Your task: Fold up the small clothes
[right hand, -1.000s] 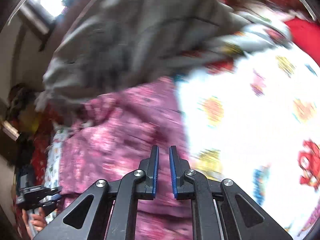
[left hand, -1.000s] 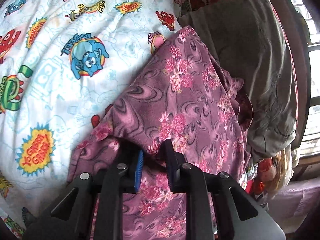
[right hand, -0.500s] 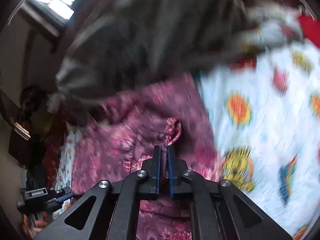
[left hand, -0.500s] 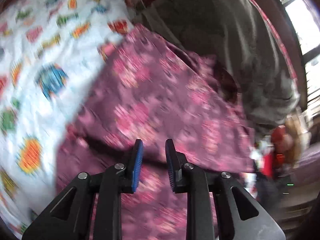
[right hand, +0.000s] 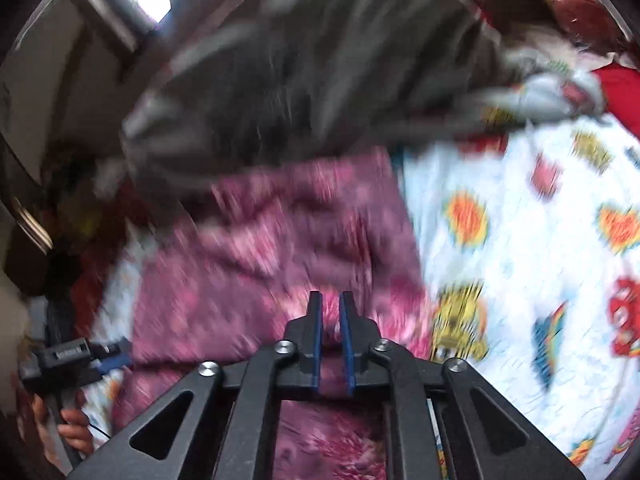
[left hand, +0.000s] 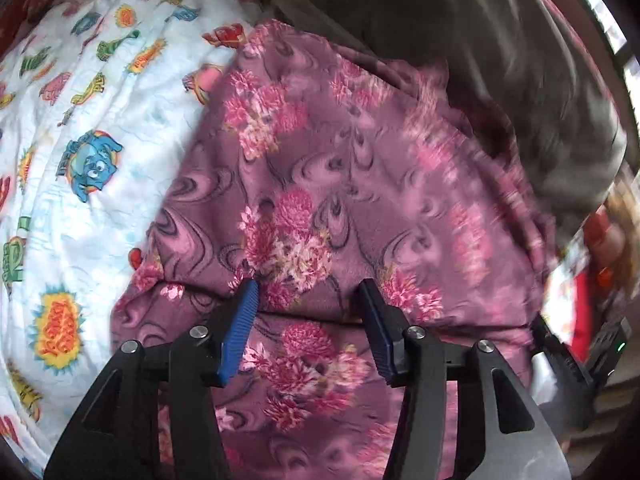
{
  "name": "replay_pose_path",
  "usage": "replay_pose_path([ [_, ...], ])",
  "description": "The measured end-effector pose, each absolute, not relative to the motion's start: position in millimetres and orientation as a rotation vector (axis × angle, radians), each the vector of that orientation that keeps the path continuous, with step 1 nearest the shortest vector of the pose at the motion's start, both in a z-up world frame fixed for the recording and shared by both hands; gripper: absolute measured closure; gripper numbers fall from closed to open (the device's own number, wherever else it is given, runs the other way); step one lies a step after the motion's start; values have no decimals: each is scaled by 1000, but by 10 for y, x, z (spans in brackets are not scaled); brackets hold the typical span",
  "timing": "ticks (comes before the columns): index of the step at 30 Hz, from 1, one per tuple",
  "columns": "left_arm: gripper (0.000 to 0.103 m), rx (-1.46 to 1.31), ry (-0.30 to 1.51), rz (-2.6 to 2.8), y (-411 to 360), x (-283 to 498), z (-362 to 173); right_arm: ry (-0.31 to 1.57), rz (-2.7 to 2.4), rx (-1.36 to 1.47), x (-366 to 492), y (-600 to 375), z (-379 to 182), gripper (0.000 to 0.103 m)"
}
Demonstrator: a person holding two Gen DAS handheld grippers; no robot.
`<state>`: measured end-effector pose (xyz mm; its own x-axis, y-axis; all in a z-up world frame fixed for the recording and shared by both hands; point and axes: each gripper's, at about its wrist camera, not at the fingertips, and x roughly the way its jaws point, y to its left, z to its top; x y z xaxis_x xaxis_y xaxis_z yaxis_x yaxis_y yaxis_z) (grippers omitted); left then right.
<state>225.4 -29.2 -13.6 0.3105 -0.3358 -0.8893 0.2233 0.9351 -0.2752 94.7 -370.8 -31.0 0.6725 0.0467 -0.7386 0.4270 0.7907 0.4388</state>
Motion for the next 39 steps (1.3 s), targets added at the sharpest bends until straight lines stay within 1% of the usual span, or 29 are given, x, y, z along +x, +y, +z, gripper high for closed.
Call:
replay_pose_path([
  [2,51,-20,1155,-364,-370,2146,-83,790,-231,638,926,-3679,-320,94],
  [3,49,1,1165,-366,-394,2115,-86,808,-236,647,934,-3672,-302,94],
  [6,49,14,1205,-375,-368,1993,-115,867,-237,643,956,-3643,-258,94],
  [10,49,42,1227,-392,-299,1688,-71,966,-215,565,830,-3415,-201,94],
  [12,49,83,1225,-390,-282,1517,-44,1057,-189,548,736,-3293,-272,82],
  [16,49,131,1247,-396,-259,1179,-34,1089,-170,467,361,-3084,-264,81],
  [25,49,210,1220,-418,-67,543,59,1138,-164,472,-374,-2846,-189,80],
  [30,49,220,1206,-422,157,339,157,1149,-185,456,-762,-2761,-120,68],
  [35,49,169,1279,-420,532,440,104,1134,-192,477,-1101,-2733,-108,61],
  [39,49,133,1350,-409,869,427,6,1132,-198,521,-1320,-2779,-176,59],
])
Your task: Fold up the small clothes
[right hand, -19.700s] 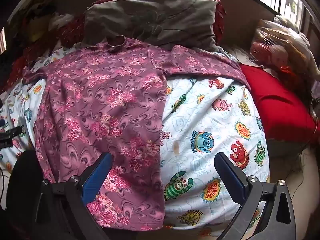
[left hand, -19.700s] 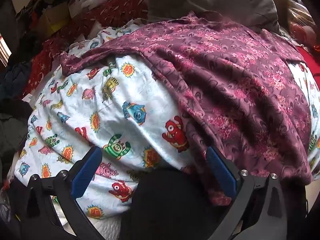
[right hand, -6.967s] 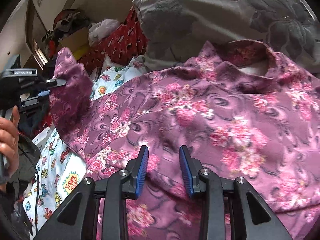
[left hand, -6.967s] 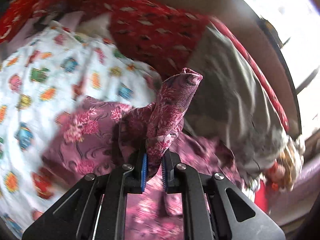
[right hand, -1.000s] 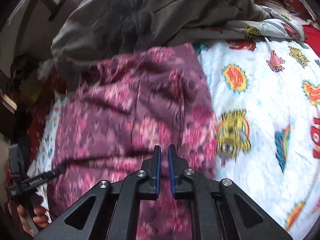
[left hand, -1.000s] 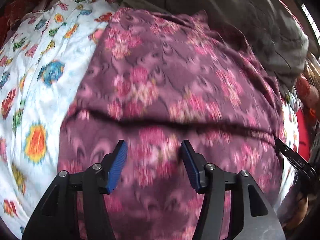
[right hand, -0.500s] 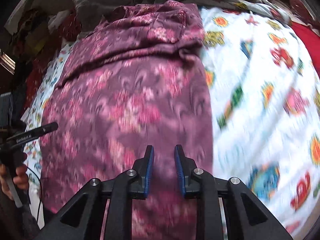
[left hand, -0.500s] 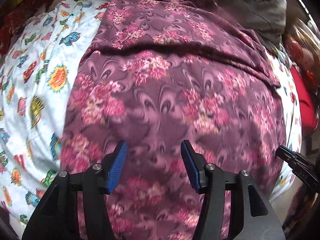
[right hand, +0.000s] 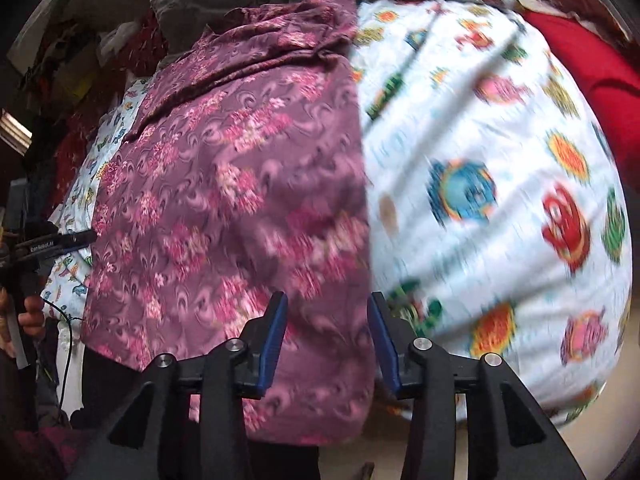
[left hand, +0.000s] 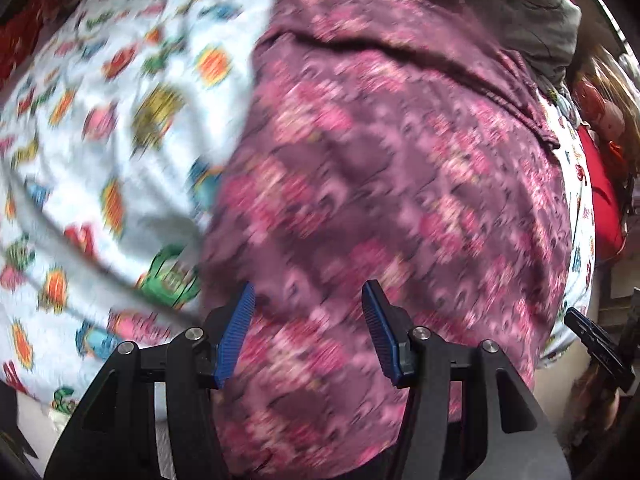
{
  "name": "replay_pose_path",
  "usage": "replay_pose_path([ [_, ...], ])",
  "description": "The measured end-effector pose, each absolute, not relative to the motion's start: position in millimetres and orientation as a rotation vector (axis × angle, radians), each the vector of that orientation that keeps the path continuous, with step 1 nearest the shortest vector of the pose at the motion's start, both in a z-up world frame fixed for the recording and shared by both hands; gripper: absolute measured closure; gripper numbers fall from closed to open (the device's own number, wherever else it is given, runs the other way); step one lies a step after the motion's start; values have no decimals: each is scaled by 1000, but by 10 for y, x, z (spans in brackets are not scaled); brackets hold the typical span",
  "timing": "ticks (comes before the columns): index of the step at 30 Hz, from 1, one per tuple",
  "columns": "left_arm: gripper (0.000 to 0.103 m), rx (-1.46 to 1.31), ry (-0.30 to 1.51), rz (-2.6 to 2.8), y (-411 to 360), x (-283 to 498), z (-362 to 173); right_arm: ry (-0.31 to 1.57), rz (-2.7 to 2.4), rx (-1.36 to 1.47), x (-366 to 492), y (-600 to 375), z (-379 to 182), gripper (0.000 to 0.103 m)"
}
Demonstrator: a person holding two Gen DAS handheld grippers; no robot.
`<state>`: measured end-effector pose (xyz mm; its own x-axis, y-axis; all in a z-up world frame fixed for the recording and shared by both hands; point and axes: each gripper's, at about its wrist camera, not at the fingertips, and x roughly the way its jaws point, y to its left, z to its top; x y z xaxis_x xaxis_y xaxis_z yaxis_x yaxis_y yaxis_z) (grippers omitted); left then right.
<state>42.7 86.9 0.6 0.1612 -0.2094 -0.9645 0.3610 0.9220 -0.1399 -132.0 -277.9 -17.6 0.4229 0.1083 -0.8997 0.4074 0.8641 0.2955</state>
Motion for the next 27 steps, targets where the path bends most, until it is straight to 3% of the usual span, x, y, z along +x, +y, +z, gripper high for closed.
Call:
replay_pose_path([
  [9,49,45,1496,-448,1418,75,-205,1127,-130,686,-1701,-2839,-535,47],
  [18,44,-70,1595,-472,1746,-53,-339,1095,-41,998,-1917,-2914,-1065,46],
  [21,38,-87,1603,-482,1760,-49,-376,1080,6,1058,-1892,-2902,-1129,46],
  [27,38,-218,1658,-541,1813,-92,-490,1042,94,1106,-1870,-2823,-1141,46],
])
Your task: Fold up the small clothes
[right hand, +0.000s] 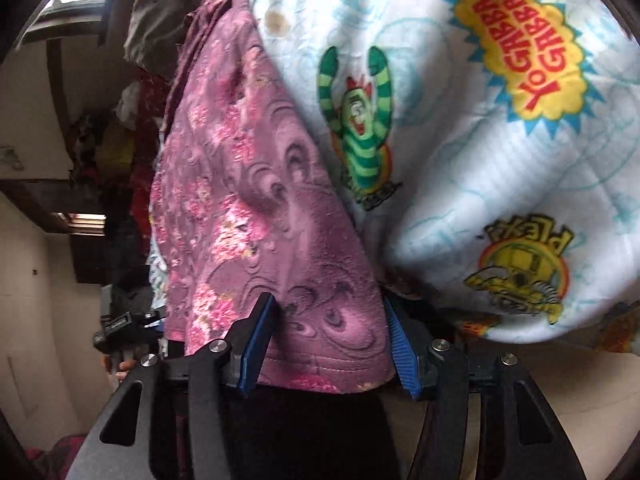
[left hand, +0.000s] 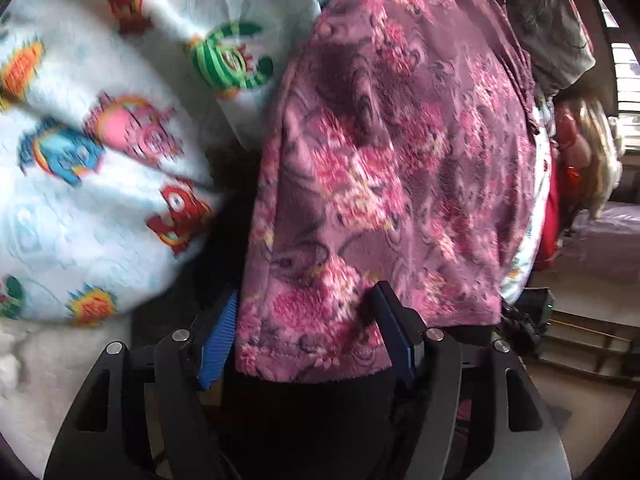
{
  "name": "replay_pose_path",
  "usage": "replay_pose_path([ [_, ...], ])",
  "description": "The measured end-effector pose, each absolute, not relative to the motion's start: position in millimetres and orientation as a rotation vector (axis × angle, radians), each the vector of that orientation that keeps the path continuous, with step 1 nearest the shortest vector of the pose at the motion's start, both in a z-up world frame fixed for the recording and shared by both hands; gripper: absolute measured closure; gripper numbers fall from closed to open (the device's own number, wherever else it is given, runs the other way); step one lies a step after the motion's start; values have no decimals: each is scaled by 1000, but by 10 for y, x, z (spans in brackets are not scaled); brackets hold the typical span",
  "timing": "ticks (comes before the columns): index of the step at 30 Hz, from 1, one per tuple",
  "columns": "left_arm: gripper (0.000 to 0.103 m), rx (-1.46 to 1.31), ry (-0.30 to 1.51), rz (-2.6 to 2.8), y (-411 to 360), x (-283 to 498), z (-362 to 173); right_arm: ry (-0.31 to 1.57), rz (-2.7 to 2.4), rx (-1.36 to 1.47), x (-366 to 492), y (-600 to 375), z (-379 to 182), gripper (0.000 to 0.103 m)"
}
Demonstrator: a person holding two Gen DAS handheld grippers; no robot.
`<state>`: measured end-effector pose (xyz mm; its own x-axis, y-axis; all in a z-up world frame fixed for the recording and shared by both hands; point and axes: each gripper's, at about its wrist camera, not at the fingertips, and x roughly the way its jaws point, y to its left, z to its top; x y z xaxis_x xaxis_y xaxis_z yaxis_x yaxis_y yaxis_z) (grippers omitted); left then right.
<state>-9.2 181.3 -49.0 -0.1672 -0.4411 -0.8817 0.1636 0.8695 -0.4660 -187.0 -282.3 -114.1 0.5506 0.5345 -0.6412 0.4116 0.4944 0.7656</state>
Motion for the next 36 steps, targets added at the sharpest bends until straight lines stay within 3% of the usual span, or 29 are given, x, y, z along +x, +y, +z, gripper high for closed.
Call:
replay_pose_path([
  [2,38,-214,1634,-550,1810,-138,-476,1029,125,1096,-1865,-2784,-1111,50],
  [4,46,-224,1615,-541,1826,-176,-448,1014,152,1070,-1849,-2746,-1049,63],
  [5,49,-222,1606,-538,1831,-187,-434,1010,166,1050,-1834,-2724,-1011,79],
  [6,56,-214,1594,-532,1865,-204,-398,1005,177,1034,-1820,-2710,-978,88],
  [8,78,-191,1560,-533,1883,-227,-305,988,174,971,-1787,-2674,-858,89],
  [9,98,-201,1549,-555,1867,-221,-264,978,178,955,-1773,-2669,-799,90],
  [21,98,-346,1350,-768,1580,10,509,780,223,899,-1555,-2718,-71,91],
  [36,98,-459,1234,-663,1532,818,689,602,178,909,-855,-3159,374,91],
])
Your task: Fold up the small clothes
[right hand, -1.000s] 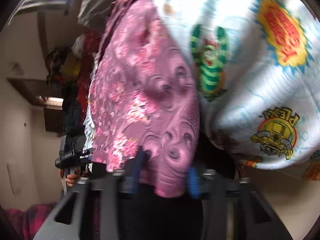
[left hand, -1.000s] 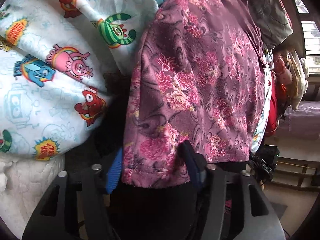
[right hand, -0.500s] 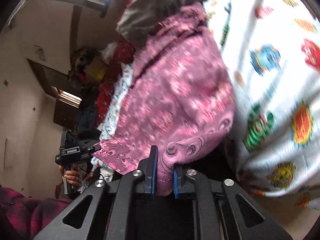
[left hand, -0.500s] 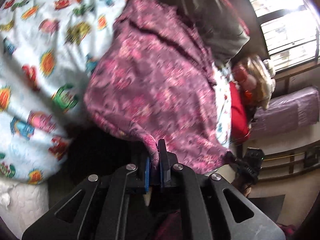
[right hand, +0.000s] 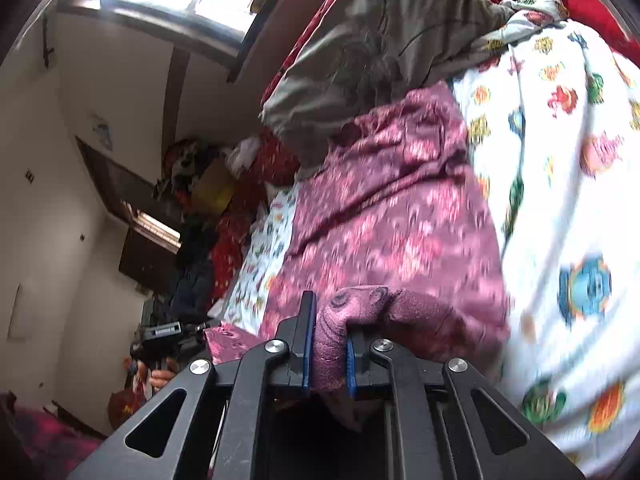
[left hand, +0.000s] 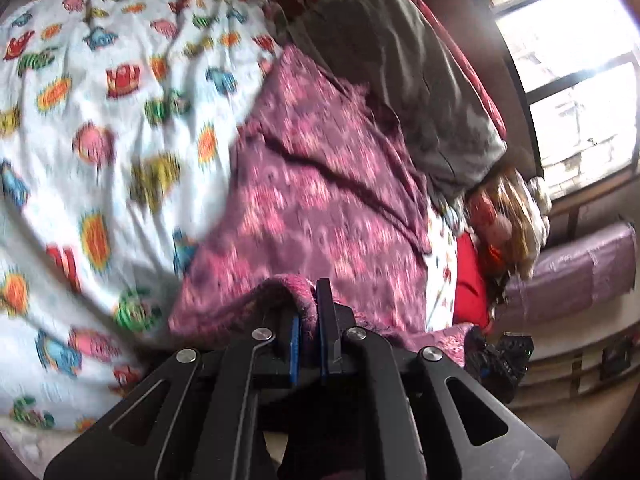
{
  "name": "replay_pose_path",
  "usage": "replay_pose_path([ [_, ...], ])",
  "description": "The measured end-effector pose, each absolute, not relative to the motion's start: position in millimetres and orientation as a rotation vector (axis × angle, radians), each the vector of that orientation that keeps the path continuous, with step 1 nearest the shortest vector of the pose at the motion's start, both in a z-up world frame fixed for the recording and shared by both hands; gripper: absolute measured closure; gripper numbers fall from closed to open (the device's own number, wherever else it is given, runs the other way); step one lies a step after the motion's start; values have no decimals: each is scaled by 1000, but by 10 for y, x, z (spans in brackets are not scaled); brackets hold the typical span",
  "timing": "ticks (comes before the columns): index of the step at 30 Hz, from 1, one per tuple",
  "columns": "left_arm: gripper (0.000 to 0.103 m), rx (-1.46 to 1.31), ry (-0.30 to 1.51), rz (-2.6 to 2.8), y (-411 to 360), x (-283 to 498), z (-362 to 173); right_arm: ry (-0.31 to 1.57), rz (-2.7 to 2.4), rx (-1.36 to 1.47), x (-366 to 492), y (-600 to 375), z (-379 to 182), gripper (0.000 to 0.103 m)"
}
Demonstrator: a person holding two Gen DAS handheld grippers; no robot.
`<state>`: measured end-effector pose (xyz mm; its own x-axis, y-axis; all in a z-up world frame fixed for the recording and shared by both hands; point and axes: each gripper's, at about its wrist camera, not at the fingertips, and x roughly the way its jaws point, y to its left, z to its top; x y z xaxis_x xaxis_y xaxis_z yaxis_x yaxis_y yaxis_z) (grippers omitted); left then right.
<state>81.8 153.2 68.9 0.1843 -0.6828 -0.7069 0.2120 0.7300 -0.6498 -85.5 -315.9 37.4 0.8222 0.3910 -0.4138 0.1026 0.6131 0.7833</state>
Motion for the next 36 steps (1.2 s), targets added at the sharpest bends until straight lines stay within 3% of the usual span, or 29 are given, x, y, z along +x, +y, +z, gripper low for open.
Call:
replay_pose_path([
  [15,98,-531,1126,-618,989,2091,698,549,71,1015,336,-3928,237,91],
  [25,98,-573,1141,-554,577,3054,462,509,-6,1126,1230,-4391,-4,91],
  [31,98,-622,1242,-515,437,3438,161,594,-61,1198,1573,-4556,-291,91],
  [36,98,-674,1272,-526,403,3599,136,578,-32,1321,1665,-4734,-335,84],
])
